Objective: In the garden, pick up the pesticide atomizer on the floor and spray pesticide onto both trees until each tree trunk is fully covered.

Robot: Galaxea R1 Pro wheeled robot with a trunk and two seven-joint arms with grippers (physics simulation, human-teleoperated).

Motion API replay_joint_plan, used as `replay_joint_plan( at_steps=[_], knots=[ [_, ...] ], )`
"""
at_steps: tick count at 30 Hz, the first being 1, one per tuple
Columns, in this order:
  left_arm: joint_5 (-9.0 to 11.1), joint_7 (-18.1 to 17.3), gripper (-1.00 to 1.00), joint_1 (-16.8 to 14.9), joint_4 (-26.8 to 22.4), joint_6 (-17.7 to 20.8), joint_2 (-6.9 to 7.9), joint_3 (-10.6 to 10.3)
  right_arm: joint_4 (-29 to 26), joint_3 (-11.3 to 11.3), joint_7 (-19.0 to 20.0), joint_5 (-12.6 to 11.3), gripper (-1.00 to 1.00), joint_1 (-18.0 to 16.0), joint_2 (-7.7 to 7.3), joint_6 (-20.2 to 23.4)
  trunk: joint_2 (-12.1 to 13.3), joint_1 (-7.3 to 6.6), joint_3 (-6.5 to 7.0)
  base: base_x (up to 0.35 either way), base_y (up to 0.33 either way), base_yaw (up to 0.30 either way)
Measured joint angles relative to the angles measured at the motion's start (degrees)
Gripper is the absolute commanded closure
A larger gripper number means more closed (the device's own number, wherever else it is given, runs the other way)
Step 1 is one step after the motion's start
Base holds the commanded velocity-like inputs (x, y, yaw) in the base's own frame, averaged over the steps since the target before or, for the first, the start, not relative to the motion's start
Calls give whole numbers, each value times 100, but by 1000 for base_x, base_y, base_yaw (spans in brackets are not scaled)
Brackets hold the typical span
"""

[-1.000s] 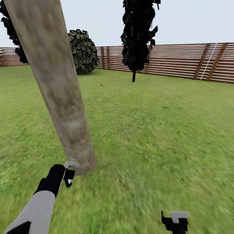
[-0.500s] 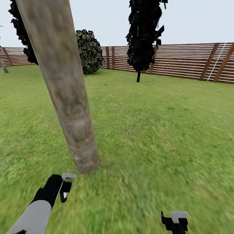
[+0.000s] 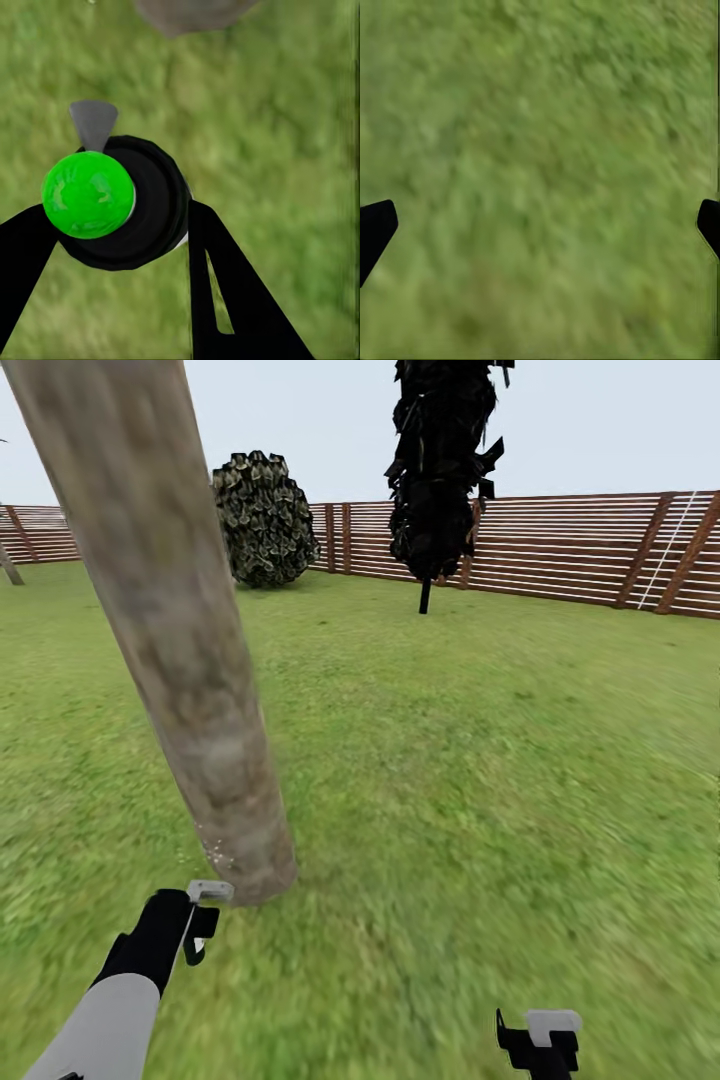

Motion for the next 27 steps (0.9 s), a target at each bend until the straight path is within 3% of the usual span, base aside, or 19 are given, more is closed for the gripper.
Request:
replay_joint_plan(
  at_steps=[6,16,27],
  knots=[
    [-16,36,100,0,2,17,7,7,0,1,5,0,-100,0,1,-1,0,0,0,4,-275,56],
    [-7,30,100,0,-5,44,8,9,0,1,9,0,-100,0,3,-4,0,0,0,0,-276,260],
    [-1,29,100,0,-11,38,4,7,-1,1,3,0,-100,0,1,-6,0,0,0,-76,-264,76]
  ],
)
